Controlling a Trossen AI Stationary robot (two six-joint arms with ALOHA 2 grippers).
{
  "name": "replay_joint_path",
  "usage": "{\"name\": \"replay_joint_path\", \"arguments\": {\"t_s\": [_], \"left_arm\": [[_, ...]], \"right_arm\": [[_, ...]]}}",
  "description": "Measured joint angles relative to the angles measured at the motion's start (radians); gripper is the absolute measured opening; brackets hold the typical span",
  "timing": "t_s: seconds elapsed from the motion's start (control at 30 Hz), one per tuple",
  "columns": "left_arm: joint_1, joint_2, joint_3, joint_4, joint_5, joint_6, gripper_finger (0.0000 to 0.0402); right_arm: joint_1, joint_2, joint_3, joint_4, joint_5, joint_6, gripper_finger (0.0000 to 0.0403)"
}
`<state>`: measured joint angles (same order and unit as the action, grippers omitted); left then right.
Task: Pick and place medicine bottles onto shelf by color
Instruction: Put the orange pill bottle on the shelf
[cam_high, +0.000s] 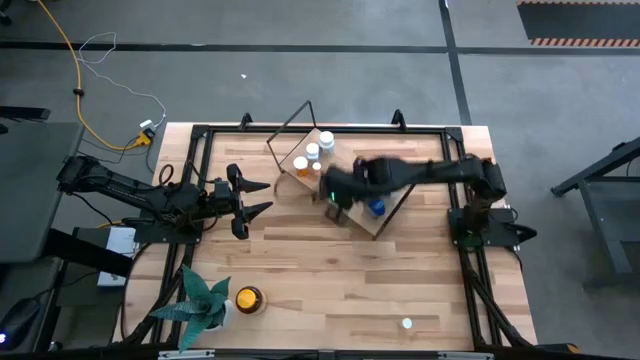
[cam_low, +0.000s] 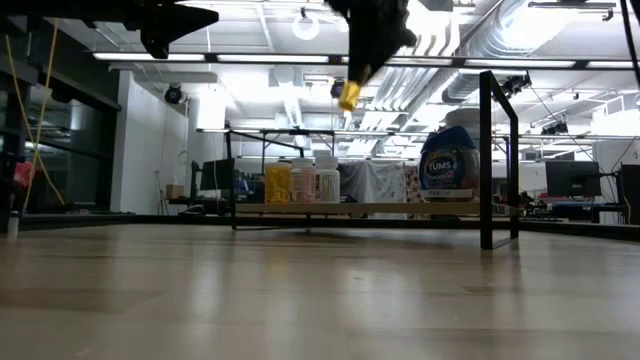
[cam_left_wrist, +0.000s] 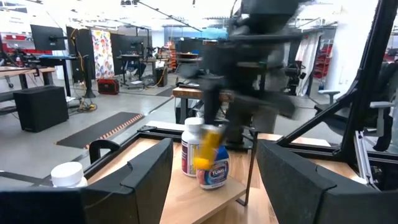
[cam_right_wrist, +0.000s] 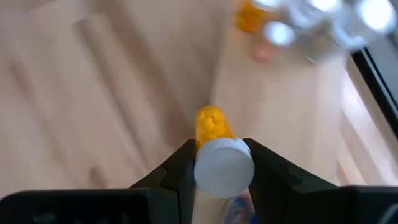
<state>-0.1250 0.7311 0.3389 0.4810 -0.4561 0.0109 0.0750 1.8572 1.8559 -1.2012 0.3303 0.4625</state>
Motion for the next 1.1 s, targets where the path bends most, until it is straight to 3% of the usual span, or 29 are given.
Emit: {"name": "replay_joint_path", "arguments": {"t_s": [0.17, 0.4, 1.1], "left_arm": [[0.0, 0.0, 0.0, -0.008, 0.0, 0.0, 0.0221], [0.0, 0.0, 0.0, -0.013, 0.0, -0.008, 0.0221], [0.0, 0.0, 0.0, -0.013, 0.0, -0.009, 0.0221]], "right_arm": [[-0.146, 0.0, -0.027, -0.052, -0.058, 0.098, 0.0108], [-0.243, 0.0, -0.111, -0.067, -0.144, 0.194, 0.0108], [-0.291, 0.001, -0.329, 0.012, -0.174, 0.113, 0.0108]]}}
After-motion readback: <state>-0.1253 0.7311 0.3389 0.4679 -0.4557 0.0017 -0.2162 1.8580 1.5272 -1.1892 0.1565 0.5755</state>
